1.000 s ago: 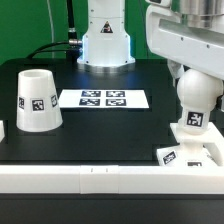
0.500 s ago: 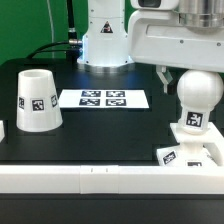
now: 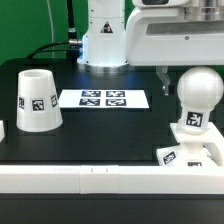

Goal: Assemble lamp

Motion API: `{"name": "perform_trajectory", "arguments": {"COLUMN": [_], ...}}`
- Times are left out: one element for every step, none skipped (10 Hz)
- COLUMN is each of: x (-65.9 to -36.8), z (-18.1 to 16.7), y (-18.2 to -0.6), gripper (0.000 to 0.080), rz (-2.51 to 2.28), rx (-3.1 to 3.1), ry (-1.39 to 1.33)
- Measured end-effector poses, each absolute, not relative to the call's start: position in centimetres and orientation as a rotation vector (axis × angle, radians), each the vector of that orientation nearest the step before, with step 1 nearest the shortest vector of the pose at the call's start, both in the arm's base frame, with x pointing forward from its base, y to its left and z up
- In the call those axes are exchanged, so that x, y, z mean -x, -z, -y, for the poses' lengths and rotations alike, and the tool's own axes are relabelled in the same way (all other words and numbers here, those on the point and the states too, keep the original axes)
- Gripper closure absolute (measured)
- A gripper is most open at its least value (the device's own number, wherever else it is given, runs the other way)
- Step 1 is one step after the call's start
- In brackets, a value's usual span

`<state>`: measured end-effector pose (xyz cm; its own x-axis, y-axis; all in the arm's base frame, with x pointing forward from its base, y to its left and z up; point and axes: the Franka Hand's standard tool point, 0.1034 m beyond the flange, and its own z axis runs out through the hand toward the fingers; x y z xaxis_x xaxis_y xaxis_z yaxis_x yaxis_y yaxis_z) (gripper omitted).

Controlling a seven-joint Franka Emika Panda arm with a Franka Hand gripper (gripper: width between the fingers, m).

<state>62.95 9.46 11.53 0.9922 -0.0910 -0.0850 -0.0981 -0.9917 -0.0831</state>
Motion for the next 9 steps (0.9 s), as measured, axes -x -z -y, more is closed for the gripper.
{"name": "perform_trajectory", "arguments": {"x": [-62.93, -62.93, -62.92, -62.93, -62.97, -63.07, -63.14, -63.14, -63.11], "z": [-9.44, -9.42, -9.37, -9.33, -9.32, -9.26, -9.29, -9.22, -9.21], "y": [-11.50, -11.48, -11.45, -11.46, -11.53, -11.65, -11.67, -11.65, -11.61], "gripper": [0.0101, 0.0101, 0.0101, 0.0101, 0.0101, 0.0101, 0.0101, 0.0101, 0.0101], "rz": [-0.053, 0.025, 0.153, 0.273, 0.395, 0.557, 0.708, 0.840, 0.977], "rx": [3.049, 3.048, 3.041, 3.031, 3.018, 3.002, 2.972, 2.938, 2.896], "ry": [-0.121, -0.117, -0.112, -0.106, -0.098, -0.087, -0.075, -0.070, -0.064]}}
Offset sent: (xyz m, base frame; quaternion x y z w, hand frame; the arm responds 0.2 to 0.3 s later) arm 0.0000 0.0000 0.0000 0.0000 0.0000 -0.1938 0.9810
